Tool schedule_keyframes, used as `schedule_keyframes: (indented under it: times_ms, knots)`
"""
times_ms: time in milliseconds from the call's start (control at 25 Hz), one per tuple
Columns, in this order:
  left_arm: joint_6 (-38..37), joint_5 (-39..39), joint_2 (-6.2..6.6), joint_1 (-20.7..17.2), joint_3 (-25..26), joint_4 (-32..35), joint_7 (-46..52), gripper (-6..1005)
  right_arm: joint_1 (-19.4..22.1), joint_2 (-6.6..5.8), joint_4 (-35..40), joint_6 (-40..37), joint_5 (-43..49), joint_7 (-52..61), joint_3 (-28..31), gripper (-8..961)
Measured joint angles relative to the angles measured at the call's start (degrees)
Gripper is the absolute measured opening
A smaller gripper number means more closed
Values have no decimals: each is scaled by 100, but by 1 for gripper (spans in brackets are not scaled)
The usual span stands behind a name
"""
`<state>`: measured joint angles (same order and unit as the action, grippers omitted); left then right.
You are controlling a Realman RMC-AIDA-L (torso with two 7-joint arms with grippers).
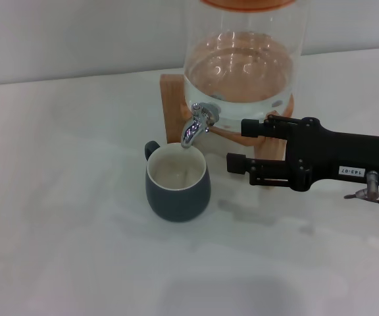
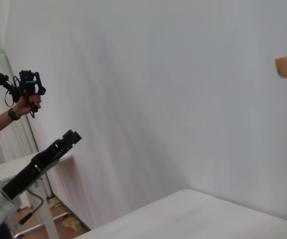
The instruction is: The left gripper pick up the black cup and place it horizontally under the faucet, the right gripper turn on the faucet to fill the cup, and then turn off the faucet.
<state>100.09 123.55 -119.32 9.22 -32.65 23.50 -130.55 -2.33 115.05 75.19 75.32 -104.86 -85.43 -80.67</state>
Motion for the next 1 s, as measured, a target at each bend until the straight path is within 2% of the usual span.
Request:
schedule_keyframes:
  times_ms: [160,720,1000]
  knots:
    - [-58,40,19,-4,63,-274,-149,766,3,0,-3,25,0,-10,-5,782]
    - [-77,220,16,-17,83,-378,-129,761,26,0,-5,120,-1,20,-78,783]
    - [-98,213,14,6,83,-381,-128,761,-77,8,19,77,-144,-17,-511,783]
